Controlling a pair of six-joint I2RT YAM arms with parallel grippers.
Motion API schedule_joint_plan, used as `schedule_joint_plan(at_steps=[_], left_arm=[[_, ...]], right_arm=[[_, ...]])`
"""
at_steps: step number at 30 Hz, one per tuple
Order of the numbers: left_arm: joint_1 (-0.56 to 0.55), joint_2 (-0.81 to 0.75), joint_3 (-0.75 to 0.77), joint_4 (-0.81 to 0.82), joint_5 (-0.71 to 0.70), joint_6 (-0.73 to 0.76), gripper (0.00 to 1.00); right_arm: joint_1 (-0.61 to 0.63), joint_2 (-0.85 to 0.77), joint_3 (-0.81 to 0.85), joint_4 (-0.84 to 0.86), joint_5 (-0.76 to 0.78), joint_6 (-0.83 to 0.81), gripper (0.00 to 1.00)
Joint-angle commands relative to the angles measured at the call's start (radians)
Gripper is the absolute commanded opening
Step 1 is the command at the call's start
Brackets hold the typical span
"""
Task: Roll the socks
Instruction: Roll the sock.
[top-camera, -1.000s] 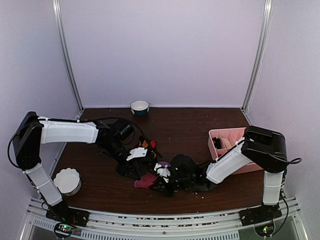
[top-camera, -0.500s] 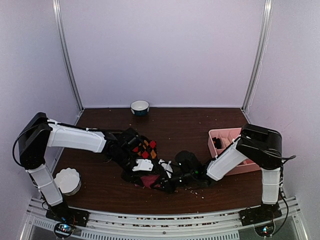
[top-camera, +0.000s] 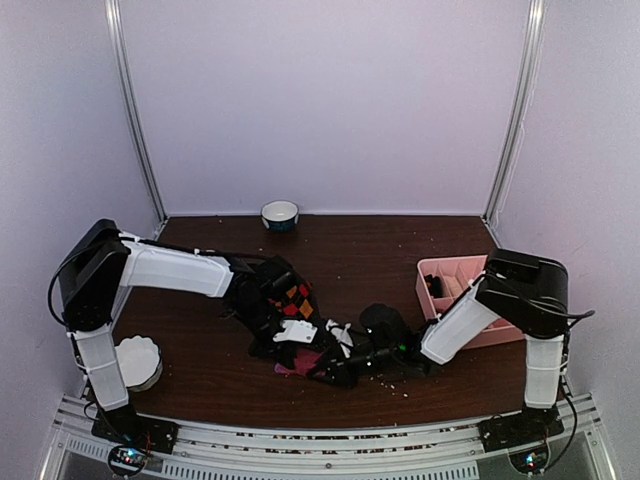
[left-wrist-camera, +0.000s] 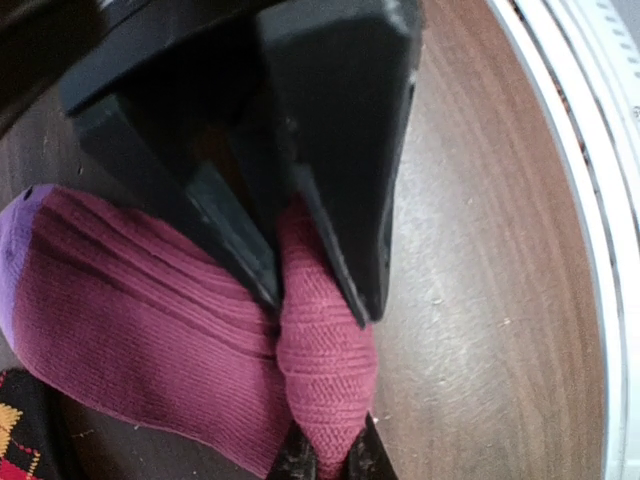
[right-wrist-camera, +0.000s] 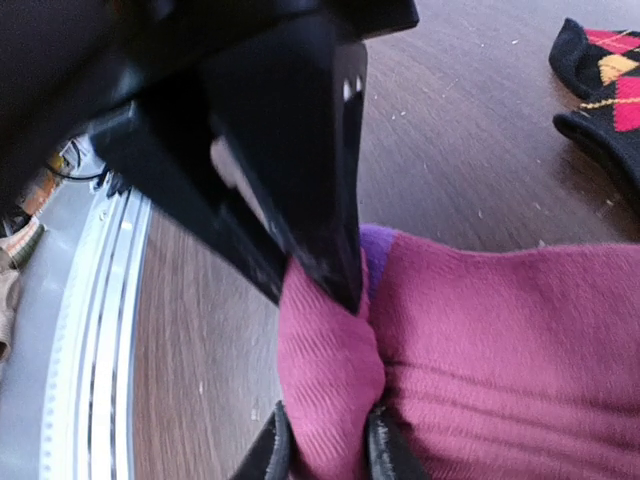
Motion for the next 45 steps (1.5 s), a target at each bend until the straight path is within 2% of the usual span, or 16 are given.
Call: schedule_joint_plan(at_steps=[1, 6, 7, 8, 9, 19, 22, 24, 25, 26, 30, 35, 37, 38, 40, 45], left_arm=[[0.004, 0.021, 0.054, -0.101, 0.064, -0.015, 0.0], [0.006, 0.038, 0.063, -0.196, 0.081, -0.066, 0.0], [0.007, 0.038, 0.061, -0.21, 0.084, -0.078, 0.0], [0.007, 0.036, 0.058, -0.226, 0.09, -0.086, 0.0], [0.007, 0.035, 0.055, -0.24, 0.095, -0.092, 0.0], [0.0, 0.065, 0.079, -0.258, 0.06, -0.158, 0.0], [-0.002, 0.073, 0.081, -0.243, 0.052, -0.167, 0.0], [-0.003, 0.071, 0.077, -0.229, 0.044, -0.174, 0.0], [-0.002, 0.07, 0.074, -0.221, 0.04, -0.179, 0.0], [-0.002, 0.069, 0.07, -0.213, 0.036, -0.186, 0.0], [-0.002, 0.065, 0.065, -0.177, 0.029, -0.221, 0.0], [0.003, 0.053, 0.063, -0.158, 0.036, -0.235, 0.0], [0.016, 0.047, 0.062, -0.156, 0.046, -0.237, 0.0], [0.021, 0.045, 0.062, -0.156, 0.05, -0.238, 0.0], [0.029, 0.04, 0.058, -0.156, 0.047, -0.239, 0.0], [0.034, 0.024, 0.047, -0.154, 0.04, -0.235, 0.0]], right_arm=[[-0.005, -0.014, -0.125, -0.156, 0.08, -0.026, 0.28], [-0.015, -0.149, -0.238, -0.011, 0.158, -0.06, 0.43], [-0.016, -0.174, -0.254, 0.0, 0.182, -0.073, 0.54], [-0.016, -0.199, -0.264, 0.001, 0.206, -0.09, 0.94], [-0.015, -0.216, -0.272, -0.004, 0.227, -0.106, 1.0], [-0.025, -0.198, -0.109, -0.231, 0.398, -0.049, 0.99], [-0.028, -0.212, -0.128, -0.225, 0.494, 0.003, 0.99], [-0.047, -0.237, -0.195, -0.111, 0.493, 0.019, 0.85], [-0.057, -0.248, -0.212, -0.093, 0.507, 0.037, 0.89], [-0.065, -0.255, -0.212, -0.111, 0.531, 0.05, 0.99], [-0.067, -0.283, -0.185, -0.215, 0.6, 0.073, 1.0], [-0.082, -0.323, -0.182, -0.243, 0.358, 0.278, 1.0], [-0.083, -0.318, -0.291, 0.018, 0.255, 0.422, 0.99], [-0.084, -0.305, -0.317, 0.067, 0.275, 0.51, 0.99], [-0.077, -0.287, -0.305, -0.048, 0.32, 0.607, 1.0], [0.089, -0.37, -0.339, -0.019, 0.496, 0.721, 1.0]])
